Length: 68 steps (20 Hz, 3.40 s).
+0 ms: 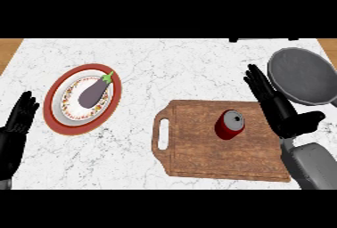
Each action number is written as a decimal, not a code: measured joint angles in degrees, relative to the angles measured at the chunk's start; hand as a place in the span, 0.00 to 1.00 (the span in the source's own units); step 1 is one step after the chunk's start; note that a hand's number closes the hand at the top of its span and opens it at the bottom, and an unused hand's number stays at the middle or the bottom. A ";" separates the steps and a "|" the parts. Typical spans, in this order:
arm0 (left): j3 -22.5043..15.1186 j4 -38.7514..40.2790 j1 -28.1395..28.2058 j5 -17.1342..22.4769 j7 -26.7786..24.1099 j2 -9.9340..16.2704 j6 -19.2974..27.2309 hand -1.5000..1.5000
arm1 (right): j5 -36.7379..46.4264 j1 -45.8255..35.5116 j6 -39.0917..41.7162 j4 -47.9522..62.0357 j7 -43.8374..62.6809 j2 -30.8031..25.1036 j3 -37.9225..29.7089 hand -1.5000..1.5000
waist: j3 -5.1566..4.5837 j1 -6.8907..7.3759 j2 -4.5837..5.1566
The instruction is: Pick the can from the cutting board and place it in the pan
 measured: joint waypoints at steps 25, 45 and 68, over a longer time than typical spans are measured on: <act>-3.74 6.78 -16.18 -1.01 11.23 -10.19 3.68 0.50 | 12.83 -7.64 29.89 3.72 -19.03 -32.33 -7.35 0.00 | -1.91 0.45 -1.38; -0.66 5.99 -16.39 -4.20 12.98 -12.59 0.89 0.50 | 12.69 -17.78 40.01 -14.43 10.71 -22.10 -6.55 0.00 | -1.87 0.85 -1.47; 3.39 4.06 -16.35 -8.03 15.22 -15.68 -2.42 0.50 | 31.30 -12.95 44.90 -15.05 19.06 -9.02 -4.82 0.00 | -1.84 1.15 -1.35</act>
